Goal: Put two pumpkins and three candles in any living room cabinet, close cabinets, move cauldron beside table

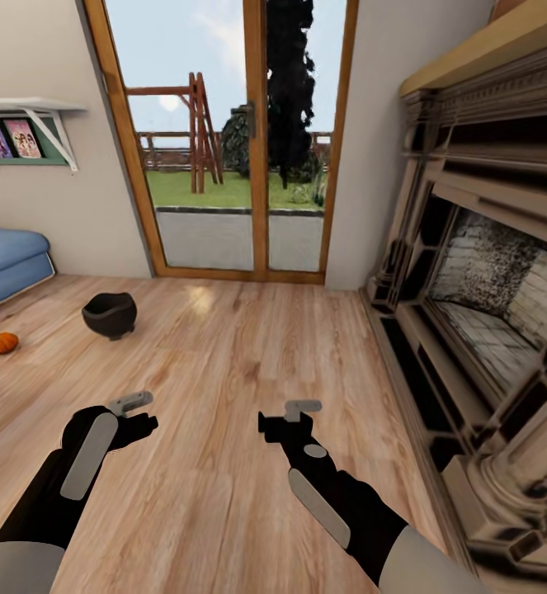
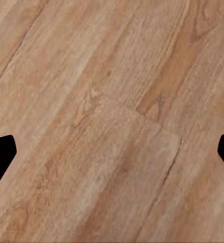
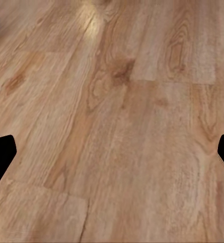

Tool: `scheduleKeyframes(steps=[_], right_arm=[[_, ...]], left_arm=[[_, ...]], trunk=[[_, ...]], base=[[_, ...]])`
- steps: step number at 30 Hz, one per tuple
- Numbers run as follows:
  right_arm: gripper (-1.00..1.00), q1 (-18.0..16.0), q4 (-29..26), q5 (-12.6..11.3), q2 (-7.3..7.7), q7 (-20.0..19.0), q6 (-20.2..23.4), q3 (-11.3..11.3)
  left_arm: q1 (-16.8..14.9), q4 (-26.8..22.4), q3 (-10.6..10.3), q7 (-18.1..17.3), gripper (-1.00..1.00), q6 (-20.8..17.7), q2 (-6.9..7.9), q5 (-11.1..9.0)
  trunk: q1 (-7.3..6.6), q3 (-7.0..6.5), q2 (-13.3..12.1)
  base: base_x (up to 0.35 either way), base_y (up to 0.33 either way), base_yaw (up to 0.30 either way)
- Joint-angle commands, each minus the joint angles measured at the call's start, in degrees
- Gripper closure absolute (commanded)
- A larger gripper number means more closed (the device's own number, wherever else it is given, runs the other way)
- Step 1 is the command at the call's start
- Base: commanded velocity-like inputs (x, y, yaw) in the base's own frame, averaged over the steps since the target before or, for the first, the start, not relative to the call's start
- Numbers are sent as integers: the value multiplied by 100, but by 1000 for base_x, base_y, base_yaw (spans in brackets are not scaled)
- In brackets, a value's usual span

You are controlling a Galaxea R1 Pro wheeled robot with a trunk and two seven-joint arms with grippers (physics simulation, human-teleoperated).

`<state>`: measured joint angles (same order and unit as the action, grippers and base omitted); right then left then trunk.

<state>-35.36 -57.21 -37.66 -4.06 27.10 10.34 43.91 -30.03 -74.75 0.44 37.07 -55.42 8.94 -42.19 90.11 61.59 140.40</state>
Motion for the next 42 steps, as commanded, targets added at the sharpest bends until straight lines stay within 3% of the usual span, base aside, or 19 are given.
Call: scheduleKeyframes(steps=[1, 13, 33, 42], right_arm=[[-100, -6, -7, -32, 2, 44, 17, 14], [-100, -6, 2, -62, 2, -11, -76, -15], [-100, -6, -1, -39, 2, -6, -97, 8], [-100, -6, -1, -32, 2, -17, -220, 12]], left_arm=[[-3, -5, 0, 55, -100, -13, 0, -61], [-3, -5, 5, 53, -100, -13, 7, -61], [-3, -5, 6, 53, -100, -13, 11, -61], [-3, -5, 0, 52, -100, -13, 1, -61]], trunk=[[2, 6, 2], [2, 6, 2], [2, 42, 2], [2, 94, 2]], base=[[341, 0, 0], [341, 0, 8], [341, 0, 255], [341, 0, 63]])
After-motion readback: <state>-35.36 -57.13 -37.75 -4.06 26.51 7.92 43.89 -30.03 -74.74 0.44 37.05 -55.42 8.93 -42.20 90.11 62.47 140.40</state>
